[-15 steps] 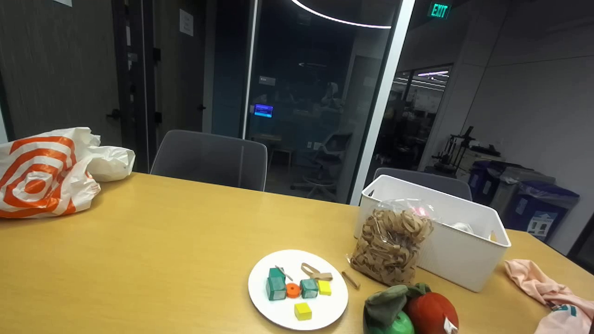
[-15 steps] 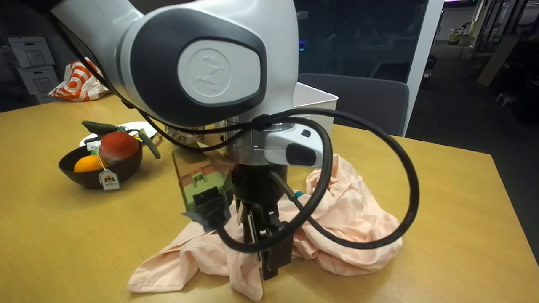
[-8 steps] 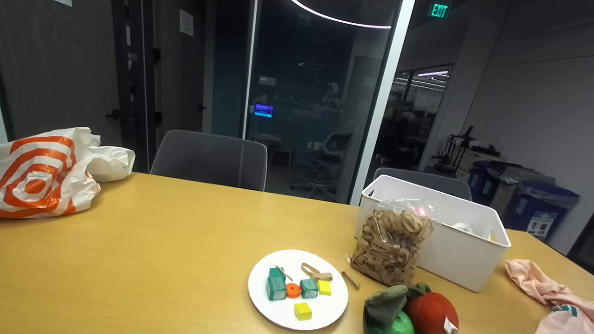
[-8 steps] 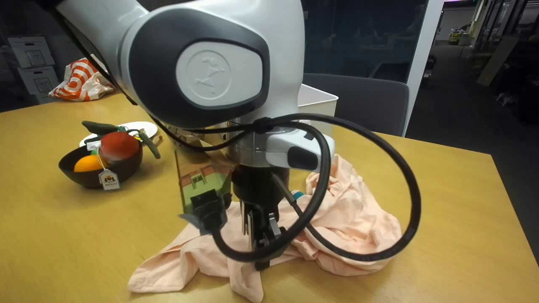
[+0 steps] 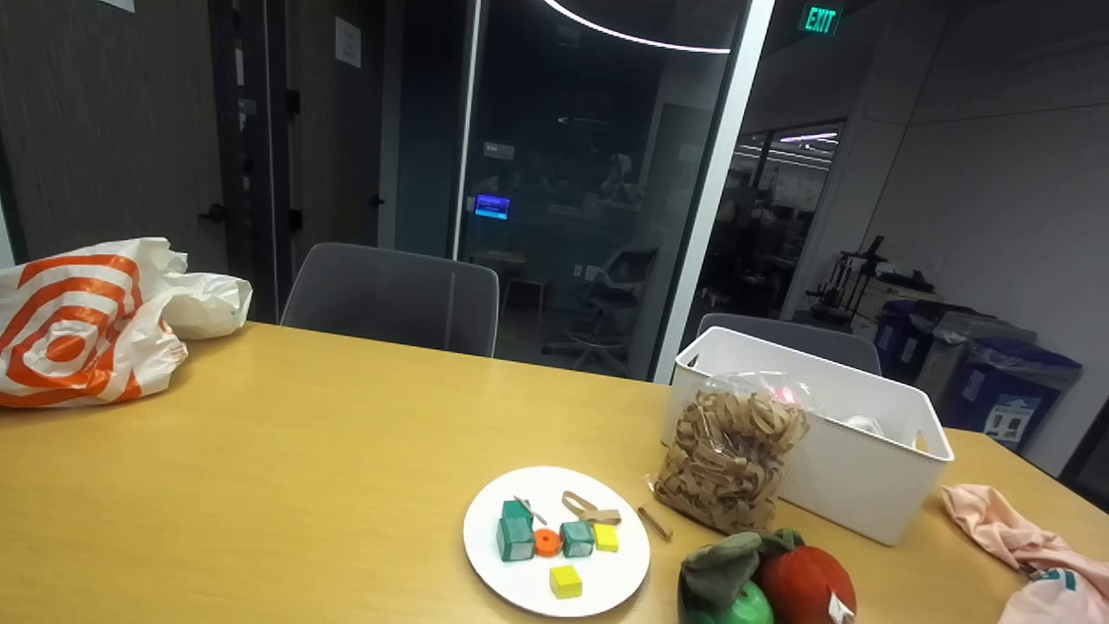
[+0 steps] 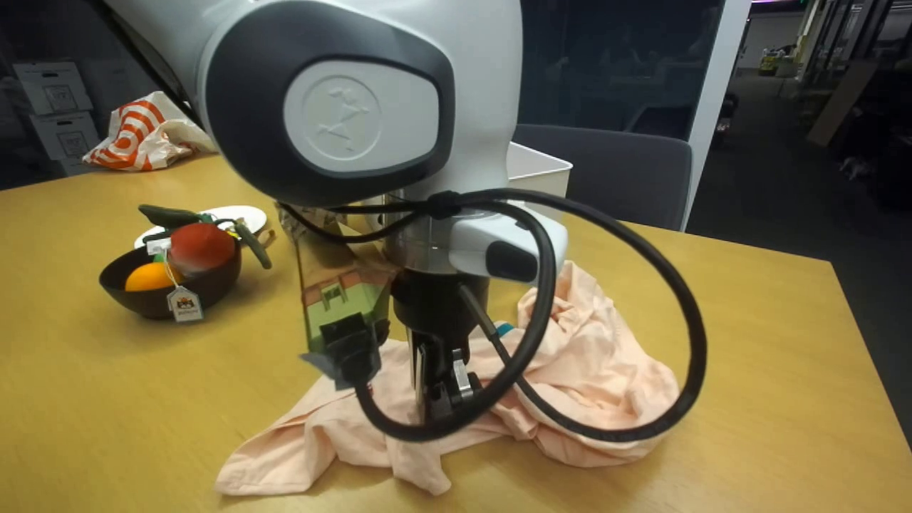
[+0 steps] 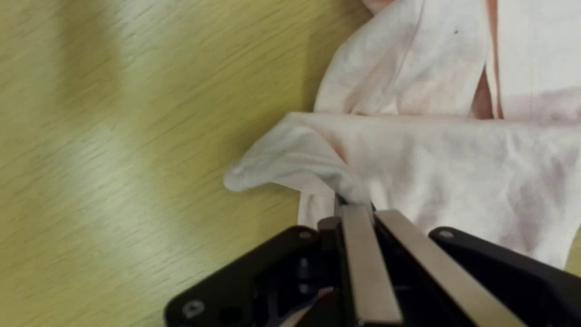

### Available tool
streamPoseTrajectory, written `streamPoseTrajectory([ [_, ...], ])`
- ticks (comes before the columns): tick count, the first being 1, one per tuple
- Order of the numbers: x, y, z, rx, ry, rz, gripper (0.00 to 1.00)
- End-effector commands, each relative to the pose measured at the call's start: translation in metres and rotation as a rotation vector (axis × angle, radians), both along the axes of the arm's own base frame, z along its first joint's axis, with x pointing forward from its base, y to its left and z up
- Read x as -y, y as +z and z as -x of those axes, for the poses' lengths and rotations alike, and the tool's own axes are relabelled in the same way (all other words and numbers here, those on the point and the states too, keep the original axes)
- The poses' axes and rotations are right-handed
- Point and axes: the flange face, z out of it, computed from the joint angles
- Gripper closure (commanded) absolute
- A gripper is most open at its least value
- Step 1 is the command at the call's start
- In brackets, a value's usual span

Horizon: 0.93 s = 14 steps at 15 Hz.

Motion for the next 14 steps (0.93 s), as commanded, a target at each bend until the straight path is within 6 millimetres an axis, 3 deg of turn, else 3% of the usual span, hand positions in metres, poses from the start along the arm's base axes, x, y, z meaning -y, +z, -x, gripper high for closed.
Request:
streamPoseTrajectory([
  [1,-0.008,0.027,-0.003,0.084,0.04,-0.028,1.0],
  [7,-0.04,0.064,-0.019,0.205,0.228,-0.021,1.0],
  [14,-0.122,0.079,-0.057,0.315,0.546,-0.152,1.0],
])
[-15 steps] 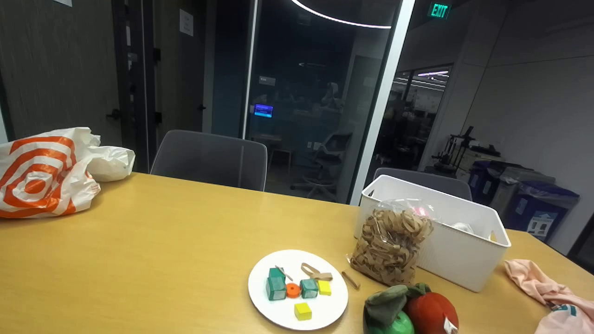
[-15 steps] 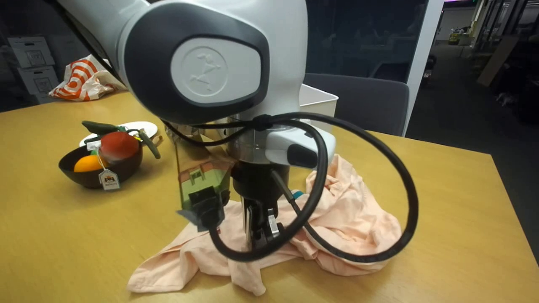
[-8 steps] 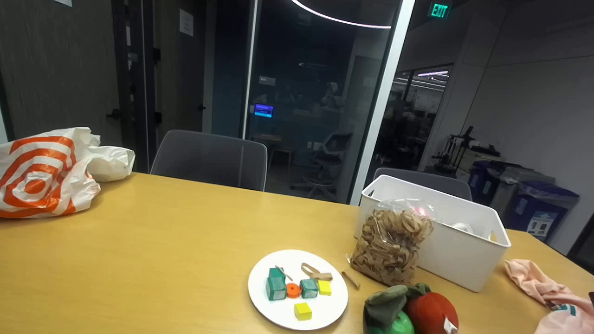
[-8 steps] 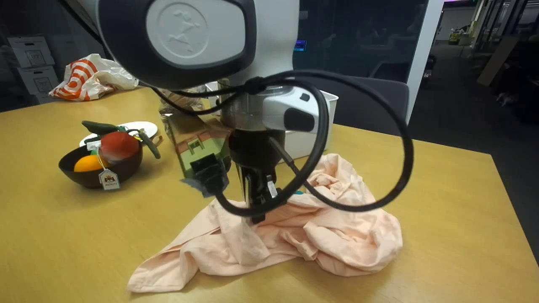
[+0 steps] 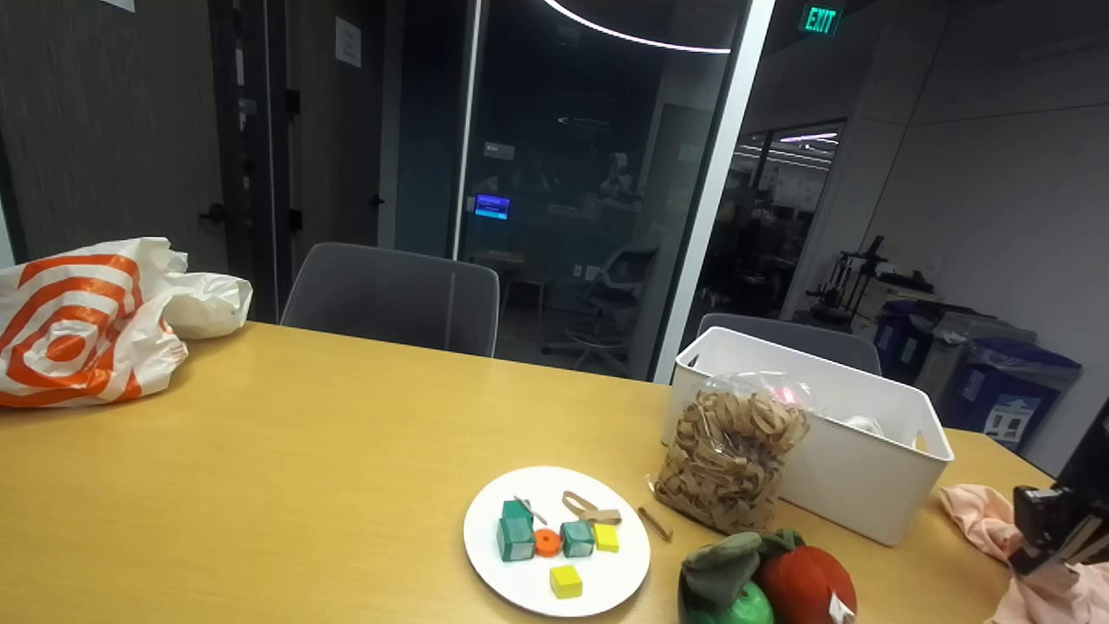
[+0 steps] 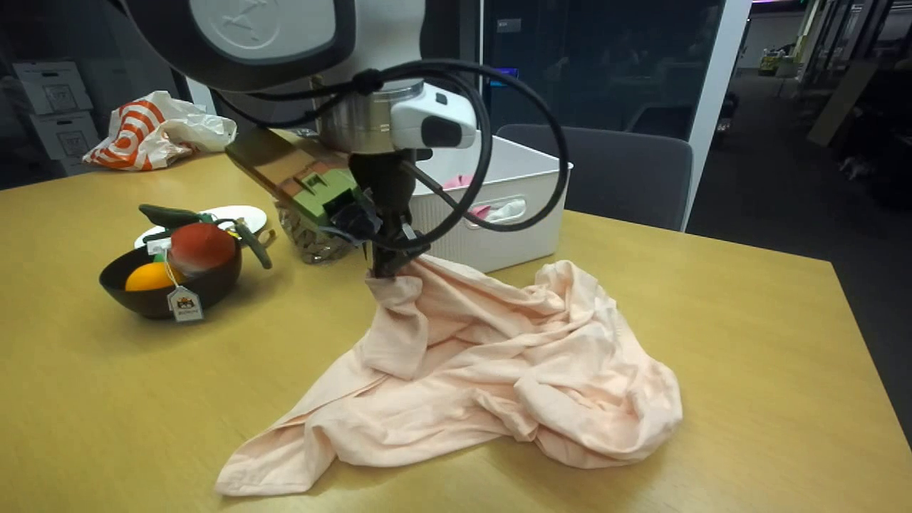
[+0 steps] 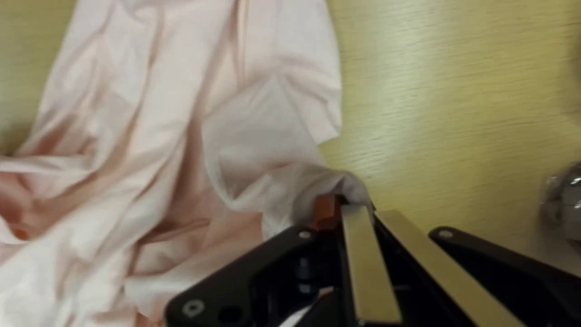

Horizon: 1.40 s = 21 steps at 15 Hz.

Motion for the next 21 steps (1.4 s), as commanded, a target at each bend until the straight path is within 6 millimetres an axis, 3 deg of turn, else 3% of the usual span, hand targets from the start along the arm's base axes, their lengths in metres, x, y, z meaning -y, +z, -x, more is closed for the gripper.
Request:
streamPoseTrajectory([
  [1,-0.036,0.01,-0.014,0.073,0.167,-0.068,1.0],
  [8,-0.081,0.001,-0.022,0.095,0.446,-0.262,0.99],
  [16,-0.086,-0.013,-0.005,-0.131,0.739,-0.495,0.99],
  [17,-0.085,-0.014,-0.004,-0.163,0.749,-0.513,0.95],
  [18,-0.084,-0.015,-0.003,-0.188,0.761,-0.525,0.72],
  [21,-0.079,-0.016,-0.004,-0.226,0.757,-0.534,0.64],
])
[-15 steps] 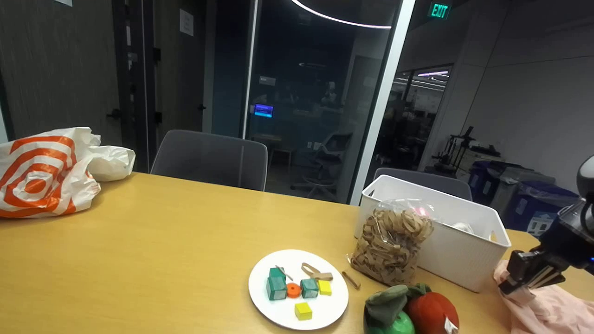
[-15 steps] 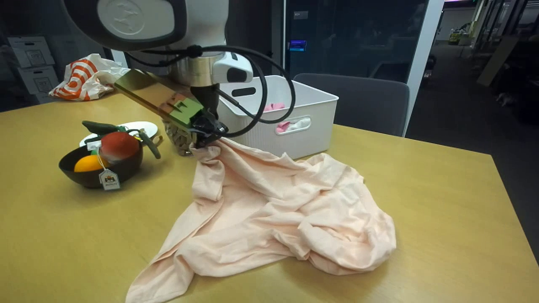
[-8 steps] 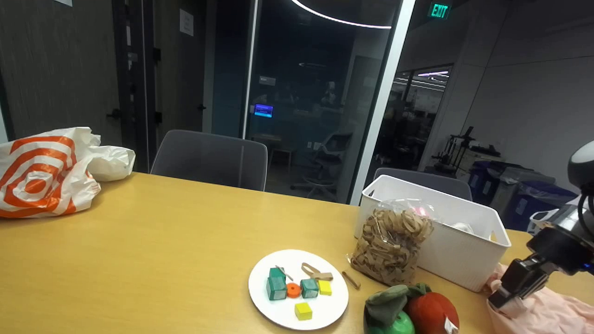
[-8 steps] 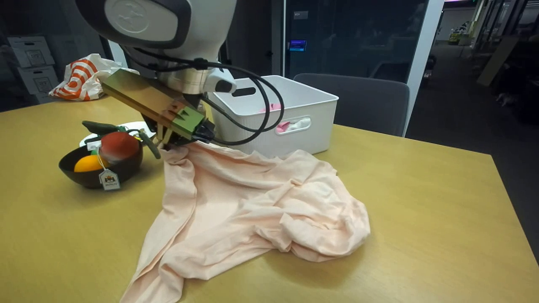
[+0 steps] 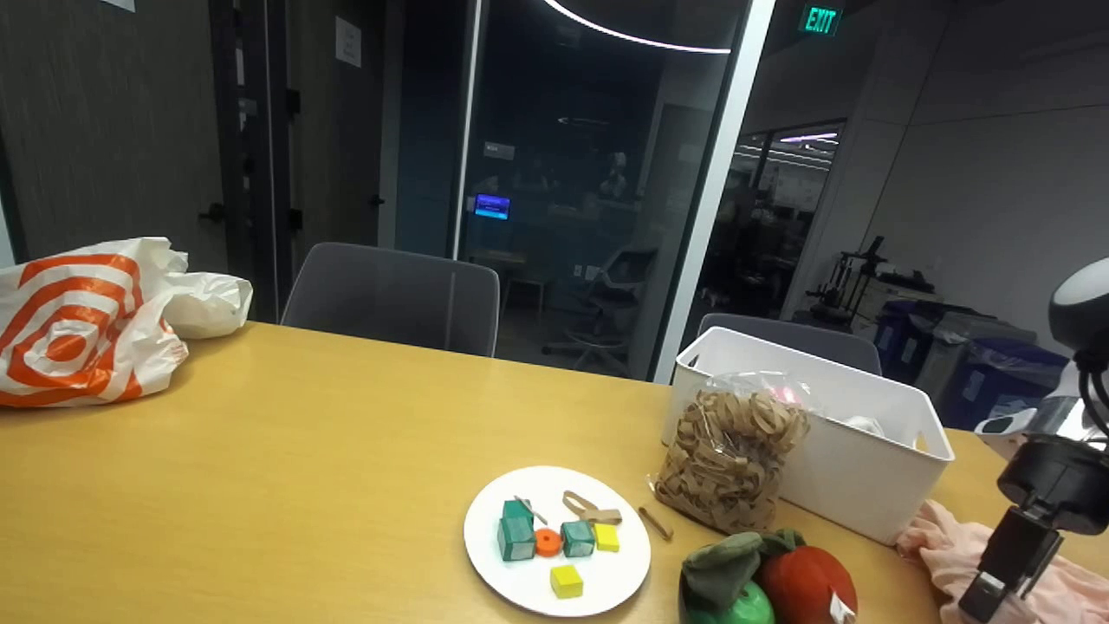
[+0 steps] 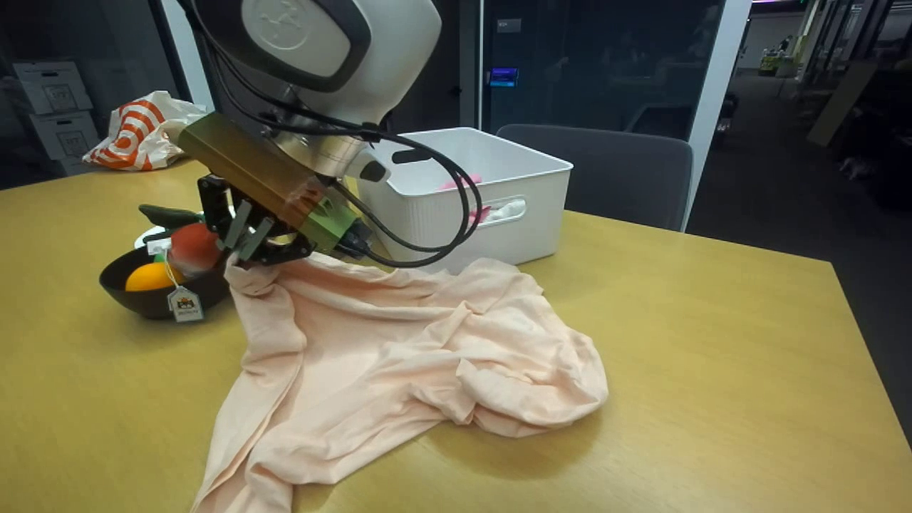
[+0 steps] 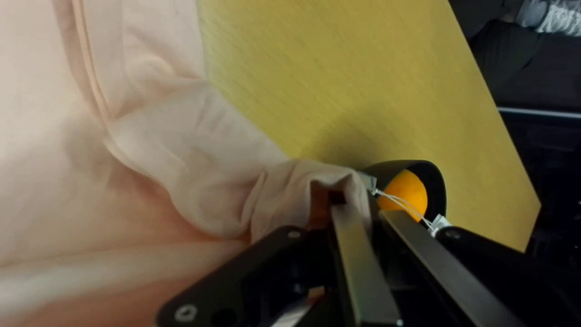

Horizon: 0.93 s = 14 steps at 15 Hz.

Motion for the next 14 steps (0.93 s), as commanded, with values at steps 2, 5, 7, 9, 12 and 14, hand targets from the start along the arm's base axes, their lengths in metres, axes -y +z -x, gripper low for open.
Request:
streamPoseTrajectory([
  [2,0.007,0.005,-0.007,-0.034,0.02,-0.005,0.48],
  [5,0.01,0.008,-0.01,0.029,-0.06,0.063,0.26],
  [7,0.014,0.012,-0.015,0.091,-0.113,0.168,0.1],
  [9,0.018,0.017,-0.015,0.127,-0.126,0.277,0.0],
  [12,0.031,0.025,-0.012,0.114,-0.155,0.343,0.0],
  [14,0.042,0.033,-0.01,0.141,-0.243,0.43,0.0],
])
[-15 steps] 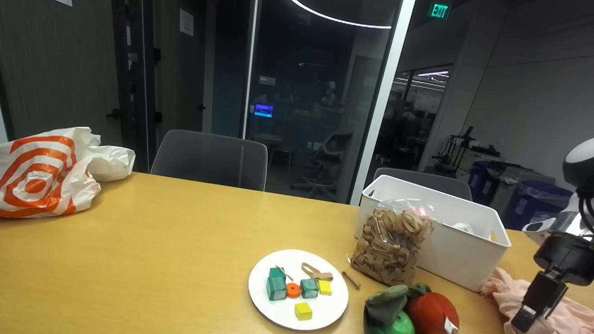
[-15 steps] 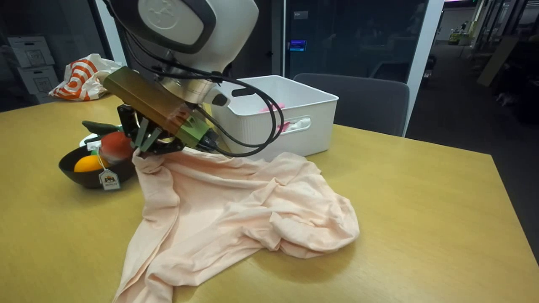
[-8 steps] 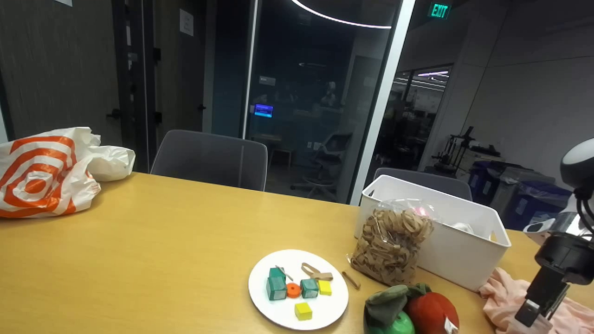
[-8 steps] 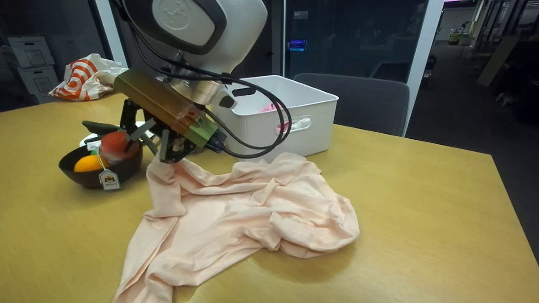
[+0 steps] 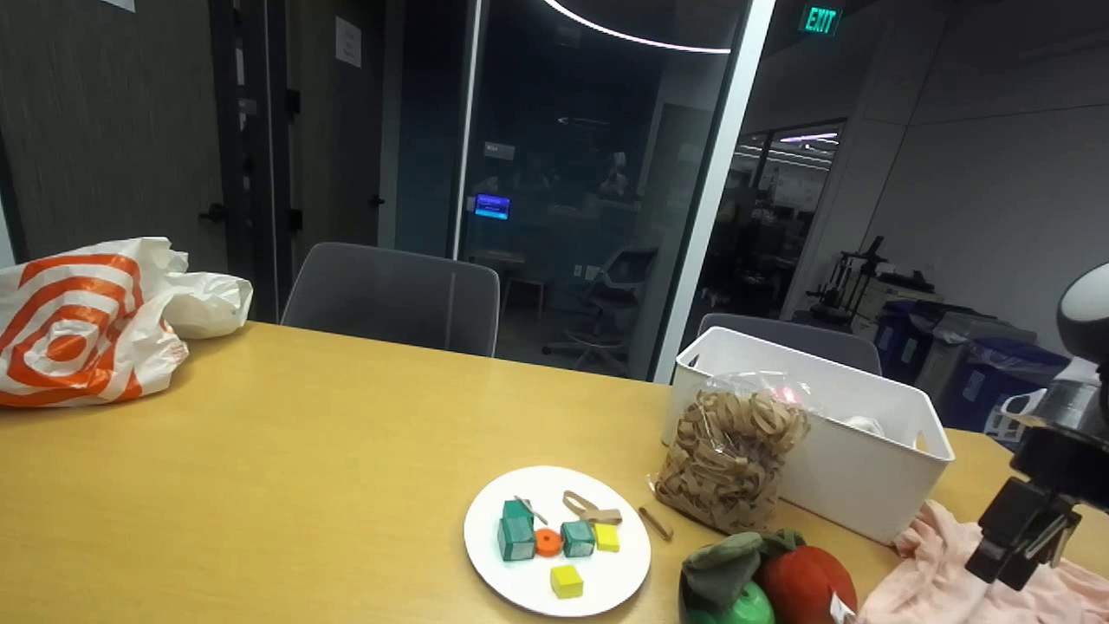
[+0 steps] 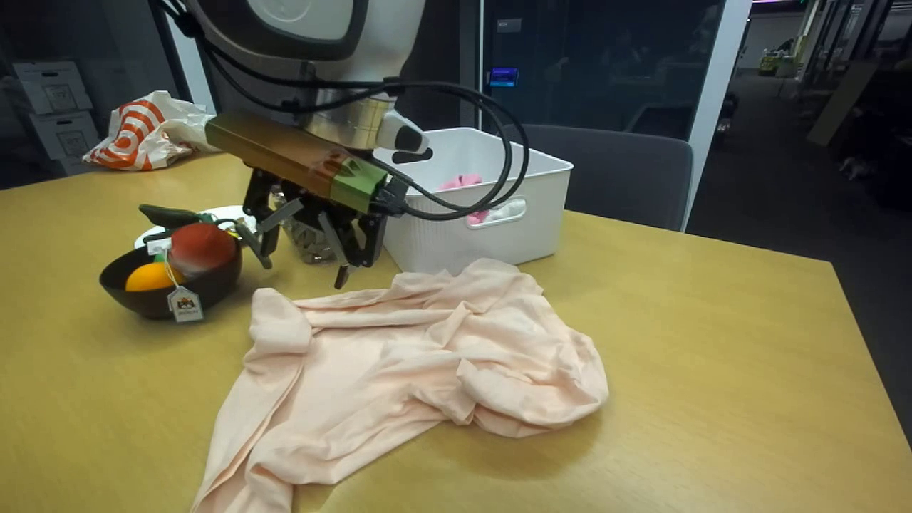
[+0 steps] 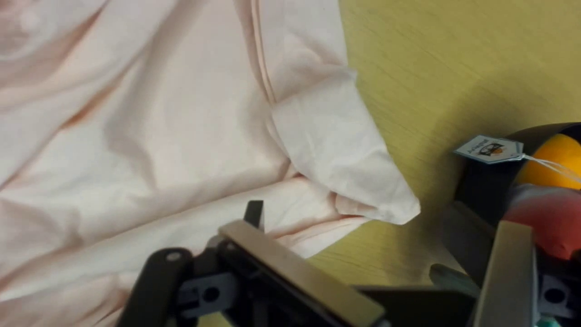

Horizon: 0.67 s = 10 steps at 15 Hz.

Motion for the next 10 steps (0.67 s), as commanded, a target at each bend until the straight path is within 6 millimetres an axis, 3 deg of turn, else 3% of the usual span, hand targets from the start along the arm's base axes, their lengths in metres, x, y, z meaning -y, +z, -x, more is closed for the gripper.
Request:
streamPoseTrajectory([
  [1,0.017,0.022,0.01,0.062,-0.128,0.134,0.0],
  [5,0.033,0.04,0.02,0.06,-0.264,0.292,0.0],
  [10,0.036,0.06,0.034,-0.023,-0.359,0.417,0.0],
])
